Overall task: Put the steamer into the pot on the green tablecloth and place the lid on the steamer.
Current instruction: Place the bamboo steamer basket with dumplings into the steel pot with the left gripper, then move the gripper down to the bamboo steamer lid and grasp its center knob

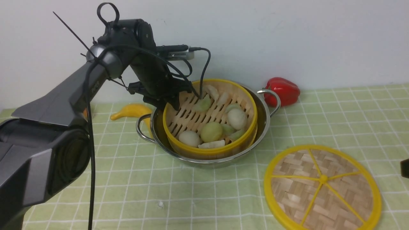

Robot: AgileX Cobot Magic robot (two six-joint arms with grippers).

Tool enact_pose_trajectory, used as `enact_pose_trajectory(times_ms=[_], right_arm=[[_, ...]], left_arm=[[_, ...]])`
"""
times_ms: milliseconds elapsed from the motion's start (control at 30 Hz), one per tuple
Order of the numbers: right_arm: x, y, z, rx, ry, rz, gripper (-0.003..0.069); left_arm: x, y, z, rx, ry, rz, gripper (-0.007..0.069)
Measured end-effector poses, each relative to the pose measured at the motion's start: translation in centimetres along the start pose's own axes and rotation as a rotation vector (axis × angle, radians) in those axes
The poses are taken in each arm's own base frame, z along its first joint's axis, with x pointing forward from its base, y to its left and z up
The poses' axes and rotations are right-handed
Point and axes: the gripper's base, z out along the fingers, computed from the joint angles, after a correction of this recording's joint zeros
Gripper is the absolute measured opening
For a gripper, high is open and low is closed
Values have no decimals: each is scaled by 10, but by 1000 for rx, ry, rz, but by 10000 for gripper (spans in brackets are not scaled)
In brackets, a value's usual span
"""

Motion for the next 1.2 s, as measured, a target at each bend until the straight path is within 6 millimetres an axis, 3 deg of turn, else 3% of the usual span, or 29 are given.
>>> enact_pose_trajectory(times_ms=[233,433,467,500,600,633,667,767,800,867,1000,1033,1067,1200], right_arm=[[0,0,0,0,1,0,240],[-3,2,0,-24,-29,10,240],[-3,3,0,-29,-32,13,240],[-5,6,0,-63,-59,12,240],[-9,12,1,-132,-83,6,240],[-9,12,1,-139,-84,7,240],[-11,16,4,-188,-86,6,240],[-16,24,15,-307,-61,0,240],[-17,25,18,-319,-51,-2,240],[-16,31,27,-367,-13,-31,240],[-9,44,49,-391,106,-91,240],[-7,46,51,-390,119,-98,240],[-2,51,64,-356,195,-133,240],[-7,57,81,-213,278,-198,240]], left_arm=[[-5,-4,-44,9,-83,8,377],[-3,-17,-128,84,-235,14,351],[-2,-17,-131,84,-241,17,347],[2,-22,-162,121,-296,26,302],[14,-29,-214,173,-393,55,198],[14,-30,-214,176,-393,57,198],[23,-33,-245,197,-453,89,127],[49,-37,-307,205,-586,173,0],[51,-37,-310,203,-593,181,-3],[70,-38,-346,200,-672,217,-23],[99,-39,-384,190,-751,261,-23],[101,-38,-385,191,-753,261,-23],[114,-38,-394,182,-761,280,-23],[144,-32,-393,144,-711,306,-23]])
